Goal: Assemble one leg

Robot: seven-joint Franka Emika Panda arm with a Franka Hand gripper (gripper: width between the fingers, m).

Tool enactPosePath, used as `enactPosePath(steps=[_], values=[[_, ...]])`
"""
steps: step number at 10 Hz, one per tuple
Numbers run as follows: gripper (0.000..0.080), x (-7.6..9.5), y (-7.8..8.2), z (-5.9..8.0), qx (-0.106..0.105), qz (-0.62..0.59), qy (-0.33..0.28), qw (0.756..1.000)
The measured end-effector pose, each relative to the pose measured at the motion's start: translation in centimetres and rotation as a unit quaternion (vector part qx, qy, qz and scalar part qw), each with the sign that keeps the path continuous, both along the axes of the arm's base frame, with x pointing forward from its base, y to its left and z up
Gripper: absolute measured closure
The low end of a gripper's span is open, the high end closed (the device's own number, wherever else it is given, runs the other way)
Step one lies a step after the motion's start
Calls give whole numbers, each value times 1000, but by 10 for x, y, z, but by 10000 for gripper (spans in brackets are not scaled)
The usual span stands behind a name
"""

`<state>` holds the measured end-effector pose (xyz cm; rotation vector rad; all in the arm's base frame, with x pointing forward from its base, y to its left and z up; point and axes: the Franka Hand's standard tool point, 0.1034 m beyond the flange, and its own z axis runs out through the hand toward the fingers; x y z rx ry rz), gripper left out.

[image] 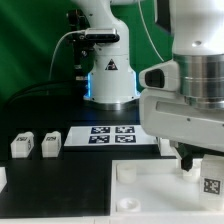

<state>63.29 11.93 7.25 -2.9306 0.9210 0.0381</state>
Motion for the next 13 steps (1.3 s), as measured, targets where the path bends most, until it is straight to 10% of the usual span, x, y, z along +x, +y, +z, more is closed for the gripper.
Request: enactPosePath(steps=[3,5,9,11,13], values=[[150,2,10,3,-8,75,-11,997],[410,2,8,3,-9,19,-7,1000],[503,0,3,0,-12,-219,14,976],[505,0,2,0,-11,-318,20,948],[505,1,0,-1,8,-497,37,867]])
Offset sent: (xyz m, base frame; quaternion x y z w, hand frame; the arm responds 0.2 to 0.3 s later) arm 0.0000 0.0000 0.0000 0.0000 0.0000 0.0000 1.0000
